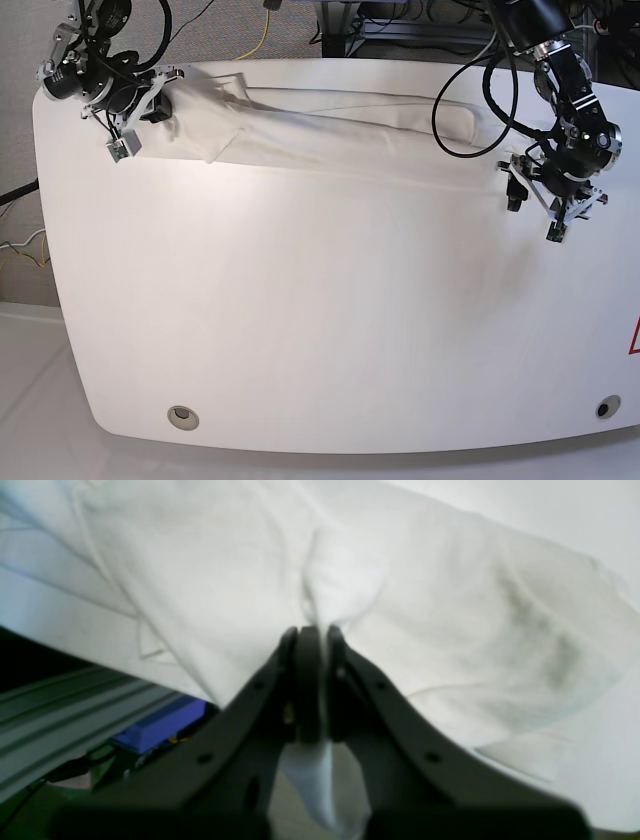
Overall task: Fold the T-shirt properly
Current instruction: 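Drag the pinched shirt end with the right gripper away from the table edge, then move the left gripper to the shirt's other end and pinch it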
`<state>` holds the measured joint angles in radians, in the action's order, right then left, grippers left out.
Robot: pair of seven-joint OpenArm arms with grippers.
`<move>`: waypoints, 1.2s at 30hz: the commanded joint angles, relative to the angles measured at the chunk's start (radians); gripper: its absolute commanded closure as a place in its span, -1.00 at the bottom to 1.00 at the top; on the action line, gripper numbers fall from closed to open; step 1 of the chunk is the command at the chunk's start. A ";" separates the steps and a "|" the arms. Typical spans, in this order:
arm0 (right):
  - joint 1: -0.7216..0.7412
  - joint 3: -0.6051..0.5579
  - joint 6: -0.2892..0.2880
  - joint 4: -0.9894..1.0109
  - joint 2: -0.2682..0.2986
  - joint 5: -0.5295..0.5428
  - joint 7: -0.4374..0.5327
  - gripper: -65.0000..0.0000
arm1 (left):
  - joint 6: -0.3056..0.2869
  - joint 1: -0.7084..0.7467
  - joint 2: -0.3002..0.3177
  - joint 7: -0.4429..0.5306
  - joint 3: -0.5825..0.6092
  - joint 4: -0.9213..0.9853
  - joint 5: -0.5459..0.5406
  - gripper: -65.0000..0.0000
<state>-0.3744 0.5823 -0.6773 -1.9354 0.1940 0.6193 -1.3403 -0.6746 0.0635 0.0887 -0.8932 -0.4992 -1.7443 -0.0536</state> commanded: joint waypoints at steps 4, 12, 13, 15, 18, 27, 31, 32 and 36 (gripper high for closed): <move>-0.001 0.006 0.000 -0.014 0.011 -0.008 0.006 0.28 | 0.002 -0.014 0.010 0.018 -0.003 -0.016 -0.010 -0.21; -0.002 0.011 -0.008 -0.016 0.011 -0.006 0.006 -0.57 | 0.002 -0.014 0.010 0.018 -0.003 -0.019 -0.010 -0.21; -0.002 0.011 -0.008 -0.017 0.011 -0.005 0.006 -0.63 | 0.002 -0.014 0.010 0.018 -0.003 -0.021 -0.010 -0.21; -0.001 0.011 -0.008 -0.019 0.011 -0.005 0.006 -0.65 | 0.002 -0.014 0.010 0.018 -0.003 -0.021 -0.010 -0.21; 0.004 0.011 -0.008 -0.019 0.011 0.011 0.006 -0.65 | 0.002 -0.014 0.010 0.018 -0.003 -0.024 -0.012 -0.21; 0.019 0.011 0.000 -0.020 0.029 0.156 0.006 -0.65 | 0.002 -0.014 0.010 0.013 -0.003 -0.084 -0.012 -0.21; 0.030 0.012 0.003 -0.020 0.043 0.201 0.006 -0.65 | 0.002 -0.014 0.009 0.013 0.000 -0.105 -0.012 -0.21; 0.030 0.012 0.008 -0.020 0.045 0.205 0.006 -0.65 | 0.002 -0.014 0.009 0.013 0.000 -0.110 -0.012 -0.21; 0.031 0.011 0.041 -0.020 0.052 0.227 0.006 -0.63 | -0.001 -0.012 -0.005 -0.011 0.000 -0.122 -0.015 -0.21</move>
<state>-0.3447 0.5884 -0.6453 -1.9366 0.2287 0.8192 -1.3422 -0.6746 0.0635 0.0864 -0.9009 -0.4999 -1.8412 -0.0540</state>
